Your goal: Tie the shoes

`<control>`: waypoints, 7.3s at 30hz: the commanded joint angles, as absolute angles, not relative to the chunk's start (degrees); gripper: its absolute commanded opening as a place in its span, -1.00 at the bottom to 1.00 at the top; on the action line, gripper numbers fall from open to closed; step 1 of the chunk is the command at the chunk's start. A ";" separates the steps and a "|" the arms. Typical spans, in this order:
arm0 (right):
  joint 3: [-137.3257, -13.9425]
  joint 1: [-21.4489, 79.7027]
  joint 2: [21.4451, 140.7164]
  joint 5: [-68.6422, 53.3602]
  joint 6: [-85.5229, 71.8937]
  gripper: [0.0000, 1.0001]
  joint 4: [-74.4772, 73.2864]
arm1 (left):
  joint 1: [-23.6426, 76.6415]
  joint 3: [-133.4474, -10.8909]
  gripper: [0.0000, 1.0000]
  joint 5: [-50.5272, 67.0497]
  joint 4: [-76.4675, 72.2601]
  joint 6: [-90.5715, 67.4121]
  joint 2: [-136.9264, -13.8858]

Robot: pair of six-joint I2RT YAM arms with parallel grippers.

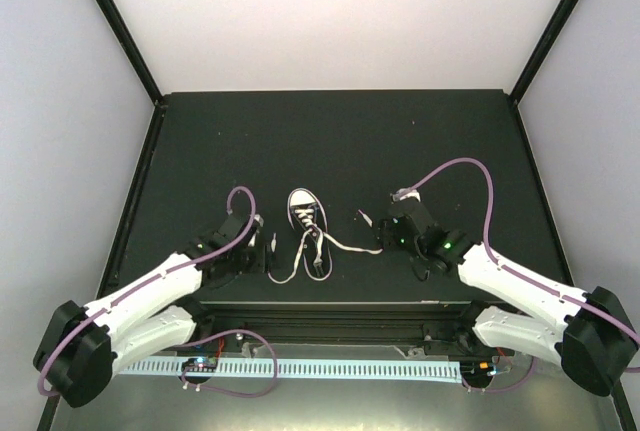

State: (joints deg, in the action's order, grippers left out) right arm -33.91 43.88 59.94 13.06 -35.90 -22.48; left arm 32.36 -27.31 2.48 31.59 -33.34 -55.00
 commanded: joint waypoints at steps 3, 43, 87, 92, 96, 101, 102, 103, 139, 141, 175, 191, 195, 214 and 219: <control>-33.75 43.74 60.73 11.54 -35.66 0.59 -18.43 | 38.22 -22.31 0.02 -1.18 32.06 -44.35 -53.45; -37.17 43.77 67.08 -11.21 -37.10 0.82 -2.29 | 48.08 -27.21 -0.97 -6.41 10.91 -27.71 -45.98; -40.52 47.25 79.35 -36.82 -56.12 0.20 16.64 | 48.12 -21.65 -0.97 11.92 -1.64 -22.82 -40.16; -41.12 47.86 79.37 -37.82 -57.61 0.02 18.01 | 48.16 -20.80 -0.97 12.04 -3.16 -23.29 -40.34; -40.74 47.87 78.90 -39.14 -61.19 -0.37 22.78 | 48.12 -20.34 -0.97 11.99 -4.06 -23.79 -40.27; -42.85 47.87 77.67 -37.08 -58.74 -0.96 18.50 | 48.10 -19.18 -0.97 11.36 -5.12 -24.58 -39.96; -43.19 47.90 77.22 -36.37 -58.06 -0.97 17.30 | 48.10 -19.02 -0.88 10.76 -4.95 -24.85 -39.92; -43.57 47.85 76.72 -35.53 -57.19 -0.97 16.03 | 48.17 -18.85 -0.62 9.72 -4.40 -25.13 -39.90; -53.58 47.82 72.55 -23.15 -43.84 -0.97 -3.83 | 47.99 -18.41 -0.95 -1.22 -7.55 -25.65 -51.33; -55.35 47.84 73.99 -21.29 -41.39 -0.97 -5.36 | 47.92 -18.66 -0.97 -2.03 -7.91 -25.93 -51.15; -38.35 32.78 78.92 -1.09 -26.94 0.08 -20.30 | 23.27 -62.26 -0.97 32.85 32.17 -12.29 -84.63; -43.92 34.88 90.52 -0.24 -23.33 -0.18 -18.37 | 23.36 -62.68 -0.97 37.36 33.31 -6.39 -88.76; -44.66 36.71 93.46 2.78 -23.19 -0.31 -18.37 | 23.62 -62.61 -0.97 38.00 33.49 -6.25 -89.51; -56.76 37.35 70.15 -15.69 -27.98 -0.97 -13.08 | 28.03 -62.81 -0.94 47.52 31.32 -3.12 -92.27; -60.91 37.35 71.02 -18.54 -29.35 -0.97 -9.17 | 28.87 -64.25 -0.91 47.51 31.94 -2.71 -93.60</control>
State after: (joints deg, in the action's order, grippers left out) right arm -58.04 37.01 70.43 -13.74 -27.77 -12.12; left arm 28.23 -61.10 45.19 32.56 -4.58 -92.03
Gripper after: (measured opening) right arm 0.019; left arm 0.038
